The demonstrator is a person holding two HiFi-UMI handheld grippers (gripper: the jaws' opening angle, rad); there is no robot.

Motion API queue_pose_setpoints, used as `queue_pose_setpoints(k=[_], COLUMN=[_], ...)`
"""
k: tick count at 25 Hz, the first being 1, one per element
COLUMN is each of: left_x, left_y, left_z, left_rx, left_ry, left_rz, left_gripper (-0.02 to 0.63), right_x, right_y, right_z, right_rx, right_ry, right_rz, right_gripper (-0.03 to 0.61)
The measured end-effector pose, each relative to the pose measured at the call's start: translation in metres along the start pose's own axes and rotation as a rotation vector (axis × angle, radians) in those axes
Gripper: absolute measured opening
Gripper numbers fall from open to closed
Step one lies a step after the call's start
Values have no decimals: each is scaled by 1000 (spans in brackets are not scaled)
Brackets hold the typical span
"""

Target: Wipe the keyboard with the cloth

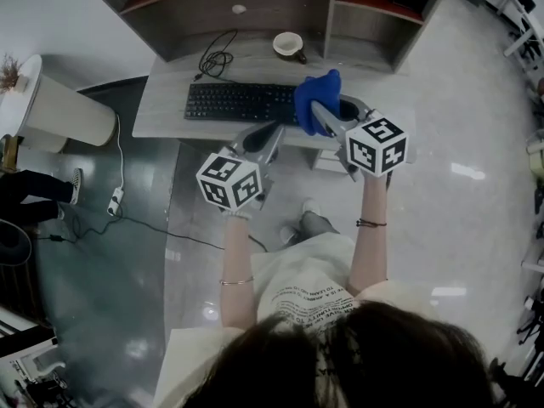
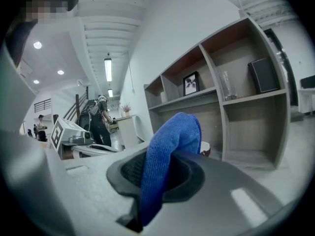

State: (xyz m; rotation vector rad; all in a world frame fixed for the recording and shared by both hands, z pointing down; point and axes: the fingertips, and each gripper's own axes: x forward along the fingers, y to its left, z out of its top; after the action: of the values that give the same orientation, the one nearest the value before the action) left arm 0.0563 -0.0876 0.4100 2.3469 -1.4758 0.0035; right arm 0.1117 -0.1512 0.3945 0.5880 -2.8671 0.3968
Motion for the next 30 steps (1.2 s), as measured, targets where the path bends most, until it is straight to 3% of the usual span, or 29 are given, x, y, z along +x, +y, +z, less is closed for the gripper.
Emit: queue_pose_setpoints(k=[7, 30], left_x=[25, 85], left_y=[4, 25], left_z=[2, -44], left_rx=[-13, -117], left_ry=[8, 107], left_rz=[0, 27], left_gripper=[2, 2], right_x=[9, 21], right_y=[-26, -103], right_z=[-13, -53], right_rx=[-37, 52], right_ry=[105, 203], right_rz=[-15, -94], right_gripper=[58, 58])
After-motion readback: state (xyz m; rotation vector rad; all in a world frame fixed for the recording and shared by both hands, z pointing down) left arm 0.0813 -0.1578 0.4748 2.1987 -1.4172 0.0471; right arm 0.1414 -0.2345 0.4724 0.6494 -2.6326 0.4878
